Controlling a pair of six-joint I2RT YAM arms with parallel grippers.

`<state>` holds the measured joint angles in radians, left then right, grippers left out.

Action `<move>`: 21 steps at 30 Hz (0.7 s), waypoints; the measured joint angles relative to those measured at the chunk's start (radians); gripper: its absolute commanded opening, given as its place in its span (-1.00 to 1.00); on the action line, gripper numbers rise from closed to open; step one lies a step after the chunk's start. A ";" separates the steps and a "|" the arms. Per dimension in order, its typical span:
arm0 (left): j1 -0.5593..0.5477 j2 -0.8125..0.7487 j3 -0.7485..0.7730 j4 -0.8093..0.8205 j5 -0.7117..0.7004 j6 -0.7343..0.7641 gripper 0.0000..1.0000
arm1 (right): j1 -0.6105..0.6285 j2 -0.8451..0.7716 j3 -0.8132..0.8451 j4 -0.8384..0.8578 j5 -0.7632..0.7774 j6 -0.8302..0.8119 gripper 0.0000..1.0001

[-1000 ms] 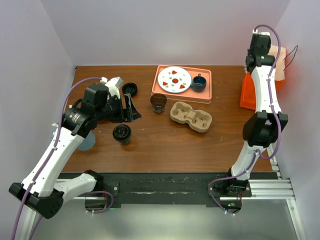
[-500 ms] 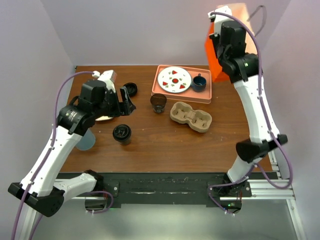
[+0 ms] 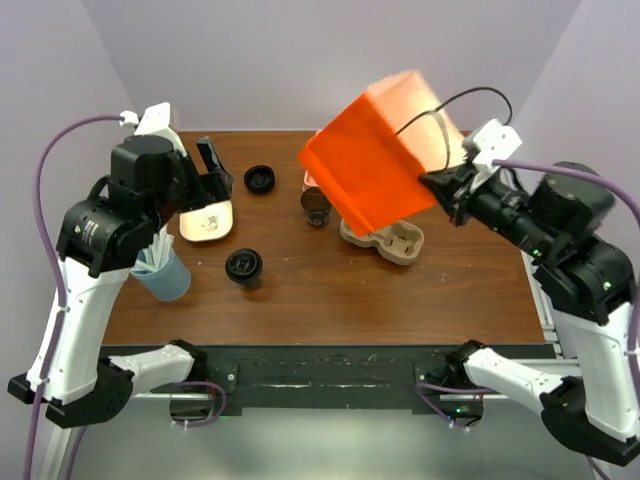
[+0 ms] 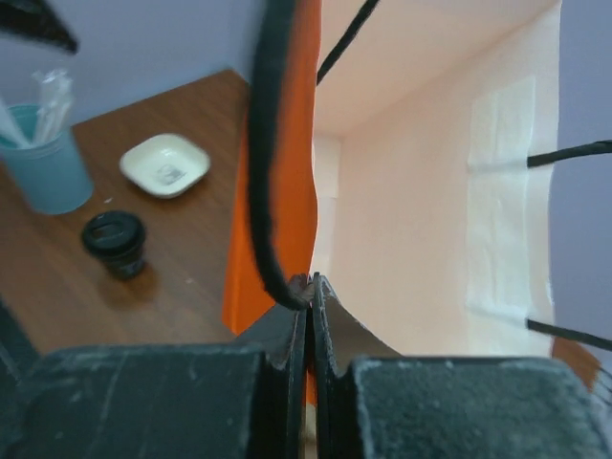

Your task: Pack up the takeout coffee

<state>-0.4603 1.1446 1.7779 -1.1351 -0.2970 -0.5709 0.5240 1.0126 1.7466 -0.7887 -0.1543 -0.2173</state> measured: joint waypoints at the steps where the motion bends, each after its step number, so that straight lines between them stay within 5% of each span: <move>1: 0.000 0.021 0.043 -0.018 0.005 0.006 0.70 | 0.002 -0.002 -0.020 -0.010 -0.039 0.002 -1.00; 11: 0.000 0.222 0.281 -0.062 0.084 0.044 0.50 | 0.013 0.046 -0.258 -0.082 -0.220 -0.031 -1.00; 21: 0.000 0.165 -0.120 0.129 0.336 0.079 0.54 | 0.087 0.061 -0.329 -0.042 -0.248 -0.128 -1.00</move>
<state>-0.4603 1.3098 1.6581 -1.0058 0.0387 -0.4923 0.6109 1.0737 1.4178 -0.8307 -0.4023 -0.3454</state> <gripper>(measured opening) 0.763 0.014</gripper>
